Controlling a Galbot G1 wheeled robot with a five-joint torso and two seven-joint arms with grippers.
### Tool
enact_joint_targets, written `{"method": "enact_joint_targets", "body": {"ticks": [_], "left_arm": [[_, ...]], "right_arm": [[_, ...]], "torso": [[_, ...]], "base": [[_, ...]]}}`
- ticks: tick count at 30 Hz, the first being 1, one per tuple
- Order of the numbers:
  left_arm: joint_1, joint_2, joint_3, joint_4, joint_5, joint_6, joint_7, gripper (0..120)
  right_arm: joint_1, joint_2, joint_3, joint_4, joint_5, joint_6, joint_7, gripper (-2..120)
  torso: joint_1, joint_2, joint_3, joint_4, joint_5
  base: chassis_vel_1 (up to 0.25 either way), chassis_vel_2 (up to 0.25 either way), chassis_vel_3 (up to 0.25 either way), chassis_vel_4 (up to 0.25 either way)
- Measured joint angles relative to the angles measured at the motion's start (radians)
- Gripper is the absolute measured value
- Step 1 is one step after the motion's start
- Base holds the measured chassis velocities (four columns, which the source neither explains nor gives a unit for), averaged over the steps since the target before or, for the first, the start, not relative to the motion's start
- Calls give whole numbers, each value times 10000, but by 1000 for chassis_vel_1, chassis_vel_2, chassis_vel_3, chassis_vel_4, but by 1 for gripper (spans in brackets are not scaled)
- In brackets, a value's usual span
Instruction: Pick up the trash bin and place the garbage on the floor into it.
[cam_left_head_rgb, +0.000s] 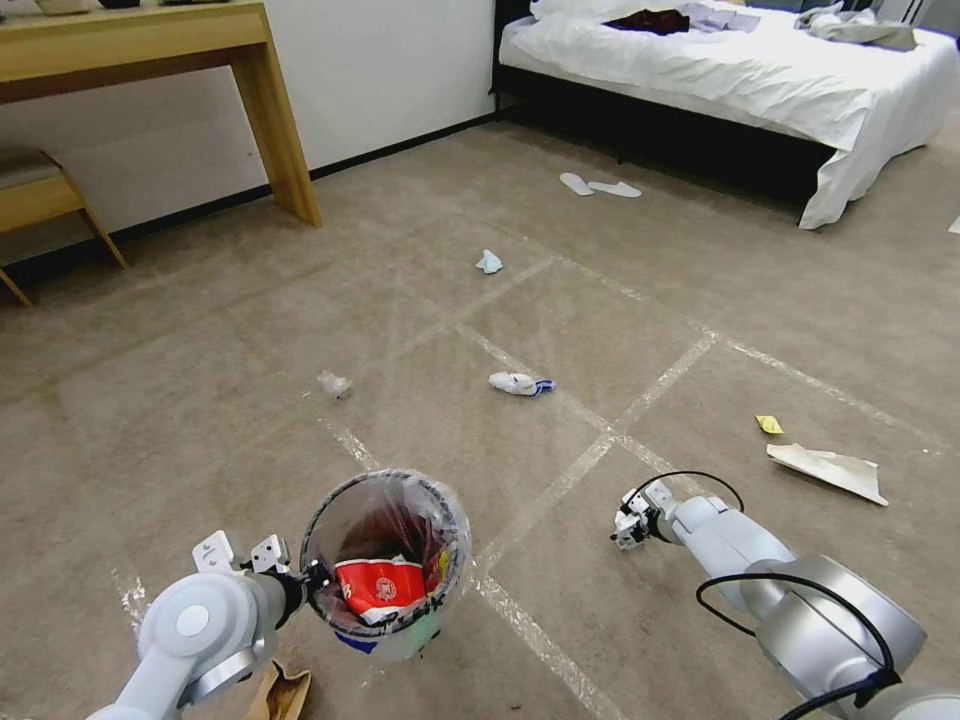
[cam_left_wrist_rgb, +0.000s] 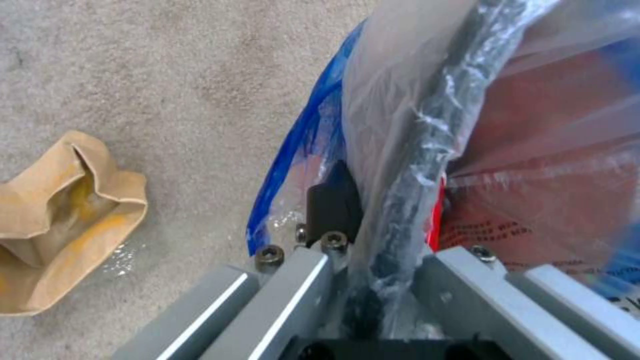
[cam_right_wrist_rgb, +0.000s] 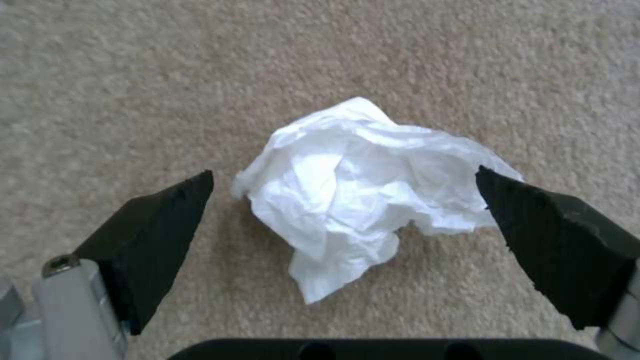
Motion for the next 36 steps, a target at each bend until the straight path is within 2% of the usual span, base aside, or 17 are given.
{"method": "enact_joint_targets", "body": {"ticks": [11,13,16,17,19,21,25,26,27,30,31,32,33,36], "left_arm": [[-40,19,59,29,29,-10,90,0],[0,-10,82,29,72,-11,144,0],[28,-21,87,29,109,-11,176,0],[40,-21,89,29,121,-11,203,0],[41,-16,90,29,123,-11,218,0],[24,32,80,14,116,-18,238,0],[13,74,62,2,105,-27,239,0],[6,97,57,0,97,-31,239,0],[6,97,57,0,97,-31,239,0],[-19,105,57,-2,83,-35,238,0],[-19,105,57,-2,83,-35,238,0],[-45,106,72,-1,77,-40,227,0],[-45,106,72,-1,77,-40,227,0],[-101,105,106,-1,69,-55,184,0]], "right_arm": [[-145,84,114,-29,144,-298,753,99],[-146,152,168,-39,329,-412,925,93],[-146,190,180,-48,377,-417,994,88],[-149,225,194,-56,407,-425,1076,82],[-150,245,207,-62,426,-436,1118,79],[-157,282,240,-70,445,-449,1155,65],[-160,285,244,-70,448,-449,1155,57],[-160,280,258,-66,453,-449,1155,48],[-160,280,258,-66,453,-449,1155,48],[-184,233,272,-30,457,-413,1146,35],[-184,233,272,-30,457,-413,1146,35],[-224,199,290,16,482,-352,1082,26],[-224,199,290,16,482,-352,1082,26],[-258,110,344,147,584,-296,901,11]], "torso": [[0,0,0,-1,2],[0,0,0,-1,2],[0,0,0,0,2],[0,0,0,0,2],[0,0,0,0,2],[0,0,0,0,2],[0,0,0,0,3],[0,0,0,0,3],[0,0,0,0,3],[0,0,0,0,1],[0,0,0,0,1],[0,0,0,-1,2],[0,0,0,-1,2],[0,-1,0,-1,2]], "base": [[0,0,0,0],[0,0,0,0],[0,0,0,0],[0,0,0,0],[0,0,0,0],[0,0,0,0],[0,0,0,0],[0,0,0,0],[0,0,0,0],[0,0,0,0],[0,0,0,0],[0,0,0,0],[0,0,0,0],[0,0,0,0]]}}
